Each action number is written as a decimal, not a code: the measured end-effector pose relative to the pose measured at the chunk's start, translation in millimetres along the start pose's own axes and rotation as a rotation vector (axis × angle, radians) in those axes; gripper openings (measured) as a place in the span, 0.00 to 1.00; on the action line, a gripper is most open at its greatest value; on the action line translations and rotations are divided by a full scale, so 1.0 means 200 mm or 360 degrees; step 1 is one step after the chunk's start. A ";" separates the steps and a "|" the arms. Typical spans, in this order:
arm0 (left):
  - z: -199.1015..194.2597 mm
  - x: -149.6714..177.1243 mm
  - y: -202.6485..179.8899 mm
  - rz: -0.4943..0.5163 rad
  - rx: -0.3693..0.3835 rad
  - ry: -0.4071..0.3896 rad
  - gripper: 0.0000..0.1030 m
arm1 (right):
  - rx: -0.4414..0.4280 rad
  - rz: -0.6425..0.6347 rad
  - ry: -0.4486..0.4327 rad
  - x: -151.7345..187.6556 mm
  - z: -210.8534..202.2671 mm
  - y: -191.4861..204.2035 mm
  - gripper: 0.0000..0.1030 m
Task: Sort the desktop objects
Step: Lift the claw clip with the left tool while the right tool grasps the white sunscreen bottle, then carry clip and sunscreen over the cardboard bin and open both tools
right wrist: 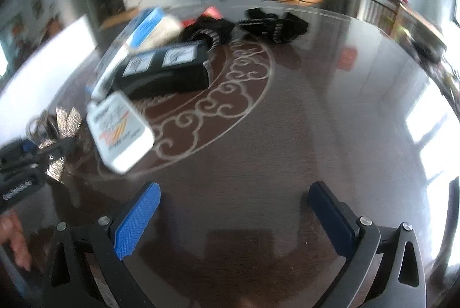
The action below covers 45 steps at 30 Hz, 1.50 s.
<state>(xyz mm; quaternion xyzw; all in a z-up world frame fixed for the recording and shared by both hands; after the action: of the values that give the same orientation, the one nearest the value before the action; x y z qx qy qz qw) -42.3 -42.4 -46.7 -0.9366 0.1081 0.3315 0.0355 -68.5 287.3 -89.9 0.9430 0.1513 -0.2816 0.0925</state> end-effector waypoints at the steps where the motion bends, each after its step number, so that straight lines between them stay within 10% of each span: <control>1: -0.03 0.02 0.00 -0.0004 0.0019 -0.0008 0.52 | -0.0088 -0.0004 0.0013 -0.01 -0.01 0.01 0.98; 6: -0.13 0.07 0.02 -0.0055 0.0084 -0.0048 0.52 | -0.0291 -0.0247 -0.0030 -0.22 -0.07 0.25 0.92; 10: -0.23 0.06 0.06 -0.0095 0.0131 -0.0089 0.52 | -0.0260 -0.0491 0.0245 -0.32 0.14 0.48 0.91; 14: -0.37 0.07 0.06 -0.0117 0.0166 -0.0141 0.52 | -0.0254 -0.0581 0.0350 -0.33 0.25 0.55 0.62; 26: -0.85 0.04 0.27 -0.0220 0.0289 -0.0344 0.52 | -0.0450 -0.0208 0.0283 -0.31 0.00 0.55 0.50; 37: -1.12 0.13 1.01 -0.0439 -0.0218 -0.0346 0.52 | -0.1143 -0.0290 0.0142 -0.54 -0.39 1.48 0.50; 45: -0.88 0.42 1.41 -0.0661 -0.0473 0.0040 0.53 | -0.1066 -0.0595 0.0227 -0.34 -0.26 2.09 0.51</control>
<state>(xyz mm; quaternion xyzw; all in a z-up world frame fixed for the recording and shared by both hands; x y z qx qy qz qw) 64.6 -357.2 38.8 -0.9377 -0.1360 0.3175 -0.0365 44.9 -106.5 29.1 0.8339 0.4102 -0.1624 0.3316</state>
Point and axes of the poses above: each gripper's, at about its wrist camera, not at the fingertips, and z roughly the way its jaws point, y to its left, x to its underside, the point moved 2 cm from there along z, roughly the way its jaws point, and after that the axes turned 6 degrees about z, right-handed, at the moved point
